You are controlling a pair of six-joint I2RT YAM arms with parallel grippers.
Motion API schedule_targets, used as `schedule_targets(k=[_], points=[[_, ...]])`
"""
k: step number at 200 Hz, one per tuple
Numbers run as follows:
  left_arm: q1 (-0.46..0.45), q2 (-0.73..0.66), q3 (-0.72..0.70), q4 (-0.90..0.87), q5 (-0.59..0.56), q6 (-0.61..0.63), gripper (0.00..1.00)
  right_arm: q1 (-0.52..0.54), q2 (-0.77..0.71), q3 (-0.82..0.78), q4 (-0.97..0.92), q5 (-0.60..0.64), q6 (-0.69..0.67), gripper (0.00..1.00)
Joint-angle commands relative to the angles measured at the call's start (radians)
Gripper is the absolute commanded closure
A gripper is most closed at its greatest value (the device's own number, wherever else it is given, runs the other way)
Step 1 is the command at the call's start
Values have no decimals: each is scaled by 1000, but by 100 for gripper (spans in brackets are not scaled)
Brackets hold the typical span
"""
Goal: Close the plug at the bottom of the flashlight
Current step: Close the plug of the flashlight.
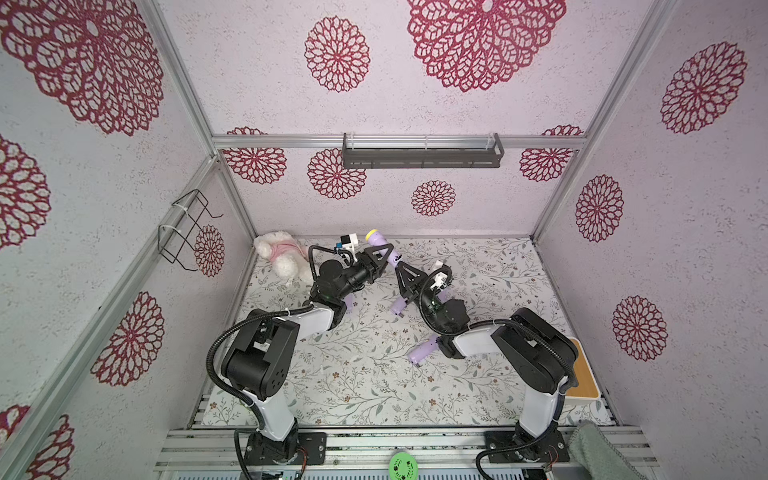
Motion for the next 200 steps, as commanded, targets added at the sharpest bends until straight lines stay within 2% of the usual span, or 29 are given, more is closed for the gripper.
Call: schedule_targets(k=[1, 200], points=[[-70, 17, 3, 10, 135, 0, 100, 6, -61, 35, 92, -3, -30, 65], [-111, -9, 18, 32, 184, 30, 100, -28, -50, 36, 92, -29, -37, 70]])
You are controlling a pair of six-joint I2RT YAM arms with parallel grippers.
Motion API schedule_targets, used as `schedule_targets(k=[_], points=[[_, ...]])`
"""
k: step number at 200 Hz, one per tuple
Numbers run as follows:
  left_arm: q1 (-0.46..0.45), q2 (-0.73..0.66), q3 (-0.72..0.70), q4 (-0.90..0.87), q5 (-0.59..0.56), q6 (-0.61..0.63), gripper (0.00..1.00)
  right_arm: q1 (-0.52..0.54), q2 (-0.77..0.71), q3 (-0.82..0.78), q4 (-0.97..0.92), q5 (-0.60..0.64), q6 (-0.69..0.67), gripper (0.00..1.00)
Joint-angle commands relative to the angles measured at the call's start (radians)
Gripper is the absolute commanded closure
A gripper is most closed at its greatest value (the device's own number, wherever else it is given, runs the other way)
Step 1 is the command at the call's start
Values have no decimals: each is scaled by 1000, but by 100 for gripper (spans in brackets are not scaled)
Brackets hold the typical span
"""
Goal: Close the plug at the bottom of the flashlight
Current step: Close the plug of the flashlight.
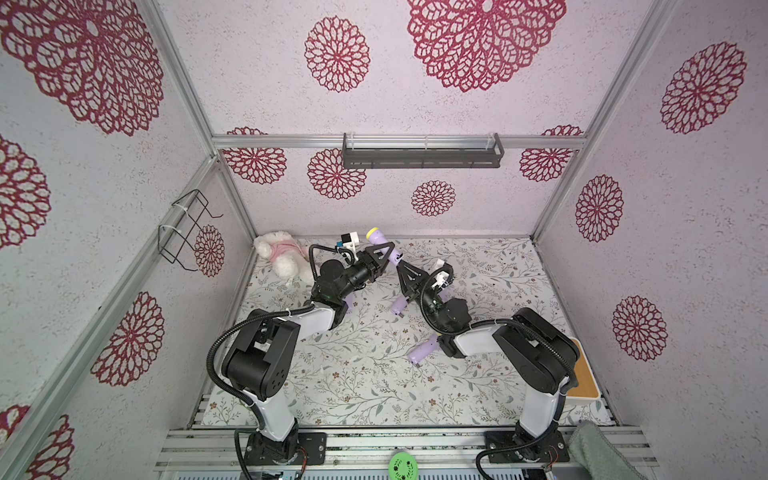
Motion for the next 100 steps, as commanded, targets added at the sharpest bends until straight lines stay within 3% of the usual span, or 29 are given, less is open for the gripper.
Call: schedule_targets(k=[1, 65, 100], points=[[-99, -9, 7, 16, 198, 21, 100, -7, -47, 36, 81, -15, -21, 70], [-105, -25, 6, 17, 202, 28, 100, -15, -61, 30, 81, -21, -33, 72], [-104, -29, 4, -20, 190, 38, 100, -14, -105, -2, 80, -9, -62, 66]])
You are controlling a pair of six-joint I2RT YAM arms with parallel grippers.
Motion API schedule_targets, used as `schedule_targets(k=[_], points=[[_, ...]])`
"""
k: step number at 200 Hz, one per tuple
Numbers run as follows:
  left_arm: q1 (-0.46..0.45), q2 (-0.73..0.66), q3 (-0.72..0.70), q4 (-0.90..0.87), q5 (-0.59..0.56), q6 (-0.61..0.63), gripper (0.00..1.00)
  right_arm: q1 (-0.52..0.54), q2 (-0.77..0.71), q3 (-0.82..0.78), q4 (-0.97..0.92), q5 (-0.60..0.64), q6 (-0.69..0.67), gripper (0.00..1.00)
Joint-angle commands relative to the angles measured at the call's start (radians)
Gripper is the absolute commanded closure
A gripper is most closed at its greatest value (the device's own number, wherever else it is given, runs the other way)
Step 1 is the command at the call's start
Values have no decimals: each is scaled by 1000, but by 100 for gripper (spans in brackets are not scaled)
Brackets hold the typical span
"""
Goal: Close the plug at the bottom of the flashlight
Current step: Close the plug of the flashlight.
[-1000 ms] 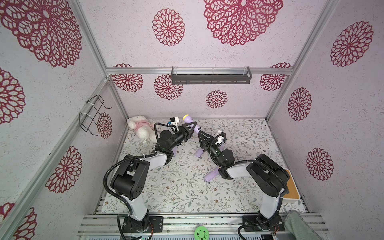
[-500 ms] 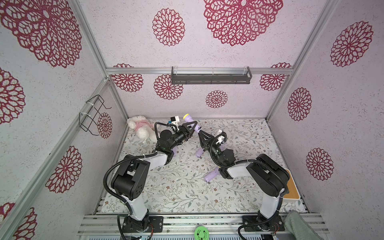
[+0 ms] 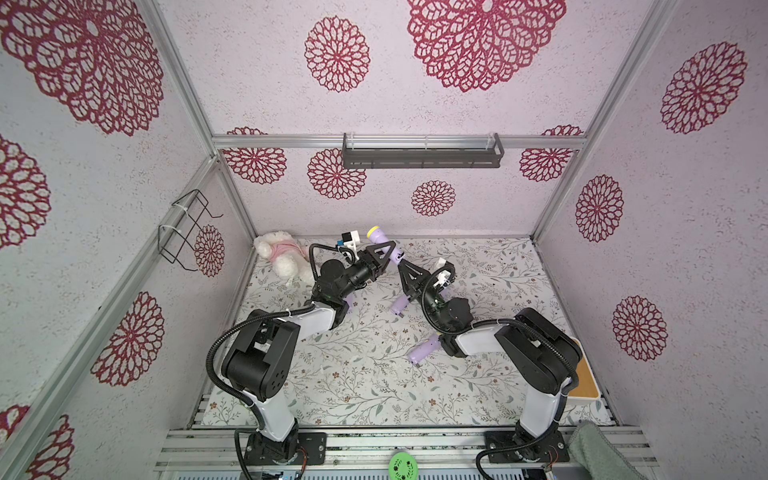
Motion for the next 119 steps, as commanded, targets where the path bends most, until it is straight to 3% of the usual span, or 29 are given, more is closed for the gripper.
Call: schedule_targets(k=[1, 64, 119], points=[[-95, -23, 0, -29, 192, 28, 100, -4, -80, 12, 87, 7, -45, 65], [-93, -17, -3, -25, 180, 21, 100, 8, -91, 0, 88, 15, -57, 62], [-95, -17, -4, -7, 188, 12, 100, 11, -67, 21, 88, 22, -31, 67]])
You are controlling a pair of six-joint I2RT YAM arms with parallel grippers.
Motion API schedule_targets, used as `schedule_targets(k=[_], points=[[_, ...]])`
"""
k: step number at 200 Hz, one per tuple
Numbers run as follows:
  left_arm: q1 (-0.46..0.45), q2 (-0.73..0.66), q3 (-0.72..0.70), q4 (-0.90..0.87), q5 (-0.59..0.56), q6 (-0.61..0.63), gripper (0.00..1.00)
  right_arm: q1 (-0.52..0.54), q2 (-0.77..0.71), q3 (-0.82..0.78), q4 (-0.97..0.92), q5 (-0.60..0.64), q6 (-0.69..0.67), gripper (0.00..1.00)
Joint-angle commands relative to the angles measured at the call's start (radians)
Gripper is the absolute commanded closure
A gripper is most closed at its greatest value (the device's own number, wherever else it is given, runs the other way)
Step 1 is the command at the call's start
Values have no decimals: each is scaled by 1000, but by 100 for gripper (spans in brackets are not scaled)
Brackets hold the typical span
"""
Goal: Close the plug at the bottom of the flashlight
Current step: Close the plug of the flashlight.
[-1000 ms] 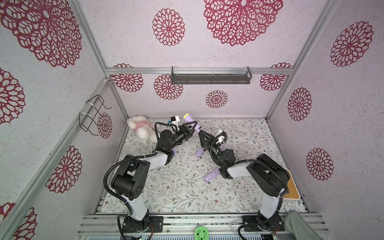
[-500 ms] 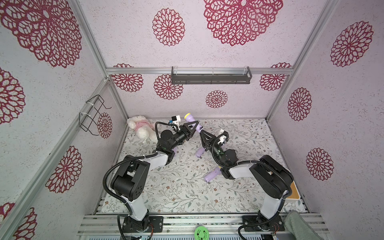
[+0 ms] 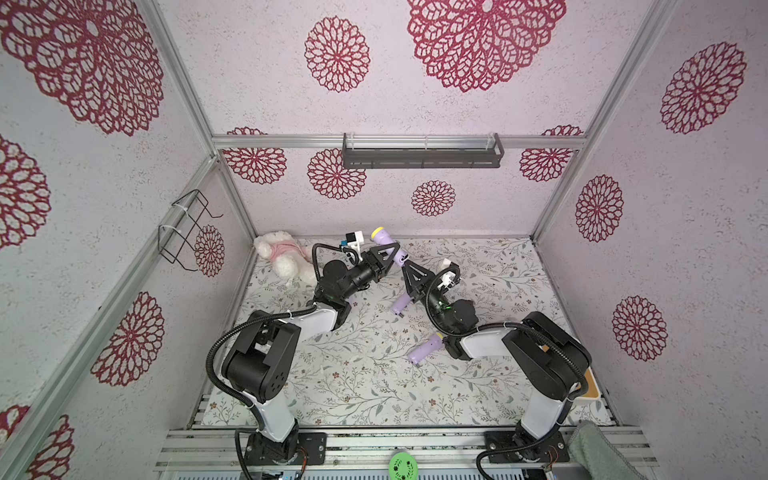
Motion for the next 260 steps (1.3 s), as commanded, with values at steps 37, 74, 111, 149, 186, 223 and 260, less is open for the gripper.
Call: schedule_targets(k=[37, 74, 111, 149, 186, 223, 260], points=[[-75, -15, -7, 2, 181, 3, 100, 7, -10, 64, 91, 20, 4, 69], [-81, -13, -8, 18, 186, -5, 100, 7, 4, 73, 91, 23, 13, 72], [-90, -13, -7, 42, 194, -14, 100, 7, 17, 74, 89, 26, 14, 74], [-95, -17, -8, 67, 199, -23, 100, 5, 30, 65, 88, 38, 18, 76], [-95, -31, -14, 90, 201, -25, 100, 5, 34, 61, 65, 41, 17, 77], [-96, -46, -18, 128, 204, -34, 100, 5, 10, 54, 1, 42, -10, 79], [-95, -56, -22, 187, 209, -54, 100, 5, 14, 45, -17, 52, 5, 79]])
